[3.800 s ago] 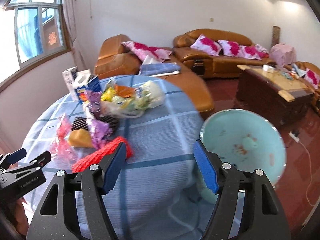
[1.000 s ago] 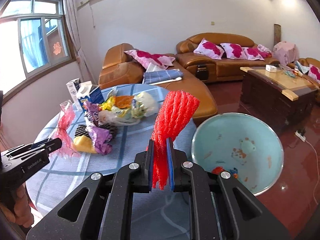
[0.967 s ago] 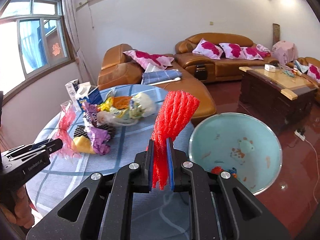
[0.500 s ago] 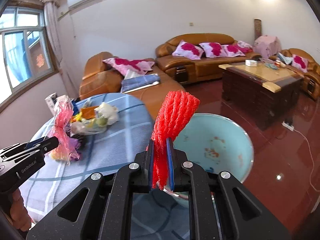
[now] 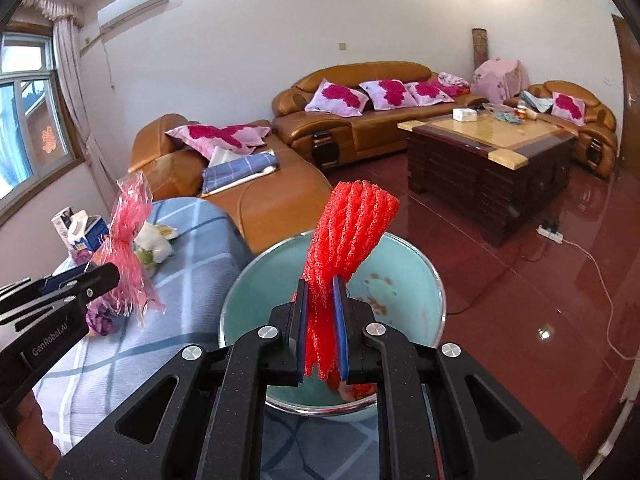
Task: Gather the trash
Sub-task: 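Carry the pink bag and red net over the bucket and release both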
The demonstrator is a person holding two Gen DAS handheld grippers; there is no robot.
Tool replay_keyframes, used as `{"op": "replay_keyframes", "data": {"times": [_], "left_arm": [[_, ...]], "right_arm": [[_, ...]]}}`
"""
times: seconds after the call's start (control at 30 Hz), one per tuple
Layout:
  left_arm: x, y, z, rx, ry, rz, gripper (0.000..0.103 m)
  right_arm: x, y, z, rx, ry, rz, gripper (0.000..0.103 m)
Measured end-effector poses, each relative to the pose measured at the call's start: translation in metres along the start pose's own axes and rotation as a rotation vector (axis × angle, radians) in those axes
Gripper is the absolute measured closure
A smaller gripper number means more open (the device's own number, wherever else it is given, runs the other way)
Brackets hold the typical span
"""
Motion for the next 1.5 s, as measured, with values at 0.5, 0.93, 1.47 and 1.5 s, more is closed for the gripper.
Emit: {"op": "replay_keyframes", "data": {"times": [0.5, 0.93, 1.47, 1.5], "left_arm": [[-0.027, -0.004, -0.038, -0.041, -0.053, 0.034, 0.08], [-0.057, -0.013, -0.064, -0.048, -0.108, 0.084, 0.08], [-0.08, -0.02, -0.071, -0.037, -0.126, 0.141, 0.066], [-0.08, -0.02, -0.07, -0.035, -0.124, 0.141, 0.064]], "right_arm": [[-0.015, -0.007, -0.032, -0.043, -0.055, 0.032, 0.09], [-0.029, -0.022, -0.042, -0.049, -0.076, 0.091, 0.09], [-0.042, -0.035, -0.044, -0.086, -0.044, 0.164, 0.082], [-0.042, -0.035, -0.044, -0.097, -0.037, 0.166, 0.079]]}}
Point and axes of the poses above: each gripper's, at about its wrist camera, not at the fingertips, and x roughly against the way its jaws point, z to its left, y to its top, the point moved 10 cm from there along -x, roughly the way its jaws point, and after that the axes turned 7 degrees about -z, right-handed, at the moved point
